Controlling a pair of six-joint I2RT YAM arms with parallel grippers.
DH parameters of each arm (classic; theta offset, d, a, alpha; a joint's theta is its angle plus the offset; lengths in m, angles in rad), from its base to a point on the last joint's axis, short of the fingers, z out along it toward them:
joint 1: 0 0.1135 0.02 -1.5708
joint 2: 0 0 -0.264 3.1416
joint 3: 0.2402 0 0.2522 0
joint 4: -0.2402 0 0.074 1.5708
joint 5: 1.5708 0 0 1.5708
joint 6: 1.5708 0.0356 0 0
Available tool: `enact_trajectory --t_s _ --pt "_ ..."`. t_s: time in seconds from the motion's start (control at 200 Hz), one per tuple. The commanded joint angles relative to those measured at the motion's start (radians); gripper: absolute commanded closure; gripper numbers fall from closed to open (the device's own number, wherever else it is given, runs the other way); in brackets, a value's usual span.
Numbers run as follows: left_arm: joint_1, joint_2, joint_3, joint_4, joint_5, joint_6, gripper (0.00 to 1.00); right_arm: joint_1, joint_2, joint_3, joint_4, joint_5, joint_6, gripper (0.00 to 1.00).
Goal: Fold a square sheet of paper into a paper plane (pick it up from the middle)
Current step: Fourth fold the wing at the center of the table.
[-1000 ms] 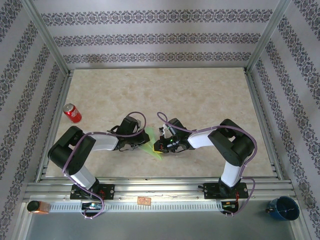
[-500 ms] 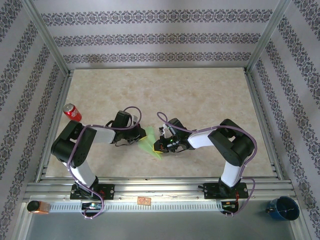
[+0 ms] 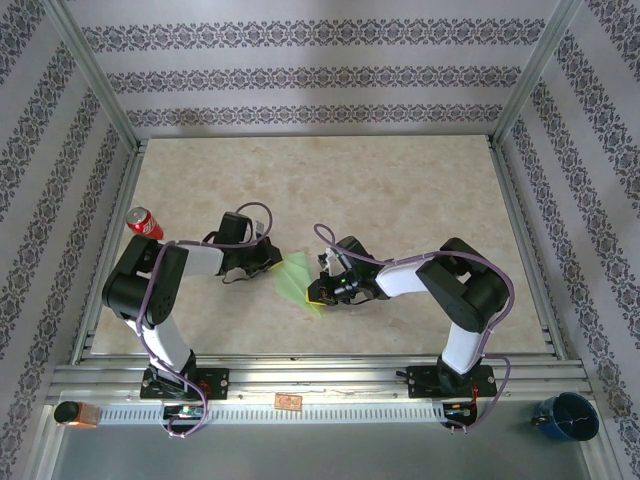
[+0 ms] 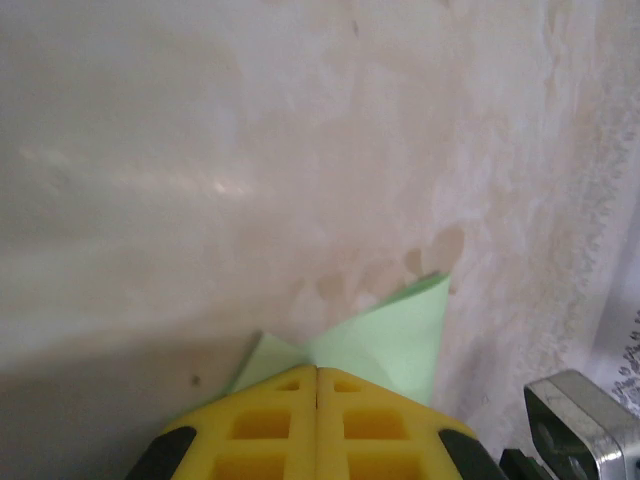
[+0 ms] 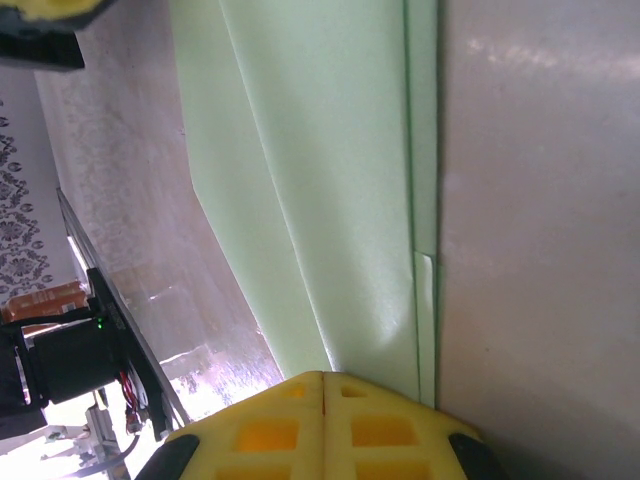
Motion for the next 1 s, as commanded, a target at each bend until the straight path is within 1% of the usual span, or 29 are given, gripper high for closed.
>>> enact_trajectory --t_s 0.0,0.165,0.325,0.445,0.555,0.649,0.764,0.904,0.994 --pt "0.046 0.028 0.042 -0.101 -0.114 0.069 0.95 -0.008 0.035 -0.053 -0.167 0.032 -0.027 1.00" --pt "0.047 0.011 0.087 -0.142 -0.095 0.079 0.95 -0.009 0.034 -0.049 -0.167 0.026 -0.028 1.00" --pt "0.040 -0.095 0.082 -0.169 -0.088 0.060 0.93 -0.010 0.030 -0.040 -0.174 0.023 -0.033 1.00" --pt "-0.007 -0.184 0.066 -0.183 -0.099 0.046 0.92 -0.013 0.028 -0.036 -0.187 0.017 -0.045 1.00" --pt "-0.073 -0.220 0.032 -0.163 -0.107 0.025 0.92 -0.019 0.022 -0.038 -0.193 0.013 -0.051 1.00" --pt "-0.128 -0.210 -0.001 -0.103 -0.104 -0.005 0.92 -0.022 0.015 -0.038 -0.196 0.012 -0.052 1.00" --pt "-0.193 -0.159 -0.016 -0.038 -0.097 -0.025 0.92 -0.024 0.010 -0.039 -0.199 0.011 -0.054 1.00" --pt "-0.212 -0.094 -0.017 -0.007 -0.096 -0.033 0.92 -0.025 0.006 -0.040 -0.202 0.009 -0.055 1.00" --pt "-0.212 -0.076 -0.022 -0.028 -0.129 -0.024 0.92 -0.025 0.000 -0.036 -0.198 0.003 -0.050 1.00"
